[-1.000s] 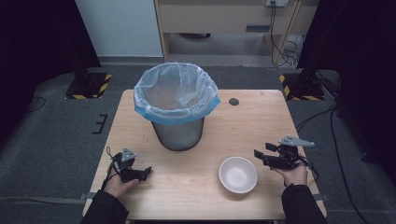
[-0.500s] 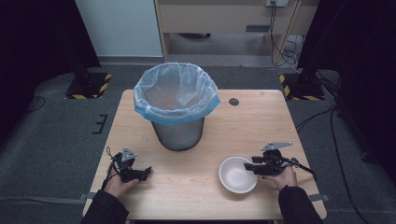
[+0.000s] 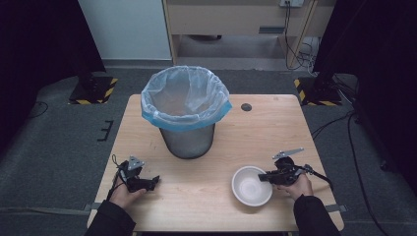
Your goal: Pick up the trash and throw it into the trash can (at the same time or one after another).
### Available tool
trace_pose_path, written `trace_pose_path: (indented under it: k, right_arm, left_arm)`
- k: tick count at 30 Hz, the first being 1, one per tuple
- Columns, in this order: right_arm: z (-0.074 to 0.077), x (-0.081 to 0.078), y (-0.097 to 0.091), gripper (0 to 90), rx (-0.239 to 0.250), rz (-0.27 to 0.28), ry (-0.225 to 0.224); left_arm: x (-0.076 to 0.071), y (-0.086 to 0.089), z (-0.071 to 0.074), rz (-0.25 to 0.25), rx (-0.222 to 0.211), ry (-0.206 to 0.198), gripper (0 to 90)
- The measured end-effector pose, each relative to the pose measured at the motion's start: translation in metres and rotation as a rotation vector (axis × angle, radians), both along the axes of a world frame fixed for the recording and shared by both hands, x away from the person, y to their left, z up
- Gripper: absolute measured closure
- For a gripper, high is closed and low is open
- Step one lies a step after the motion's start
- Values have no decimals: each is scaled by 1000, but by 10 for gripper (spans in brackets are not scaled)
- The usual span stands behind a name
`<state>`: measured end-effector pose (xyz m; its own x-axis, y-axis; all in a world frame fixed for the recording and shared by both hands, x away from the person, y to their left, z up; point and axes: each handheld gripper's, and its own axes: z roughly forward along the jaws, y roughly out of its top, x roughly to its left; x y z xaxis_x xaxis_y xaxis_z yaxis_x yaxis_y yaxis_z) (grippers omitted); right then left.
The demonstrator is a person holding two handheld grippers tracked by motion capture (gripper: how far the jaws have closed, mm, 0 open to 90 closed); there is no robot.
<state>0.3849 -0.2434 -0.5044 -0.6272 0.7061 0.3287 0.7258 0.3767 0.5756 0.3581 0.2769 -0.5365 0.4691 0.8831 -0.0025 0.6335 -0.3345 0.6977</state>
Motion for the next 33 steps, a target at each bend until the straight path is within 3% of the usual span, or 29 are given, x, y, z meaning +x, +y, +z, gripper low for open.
trace_pose_path:
  k: [5, 11, 23, 33]
  right_arm:
    - [7, 1, -5, 813, 32, -30, -33]
    - [17, 0, -6, 827, 62, -48, -107]
    - [32, -1, -15, 827, 129, -122, -187]
    - [55, -5, -30, 828, 232, -220, -320]
  left_arm:
    - [0, 0, 0, 0, 0, 0, 0]
    - [0, 0, 0, 0, 0, 0, 0]
    - [0, 0, 0, 0, 0, 0, 0]
    - [0, 0, 0, 0, 0, 0, 0]
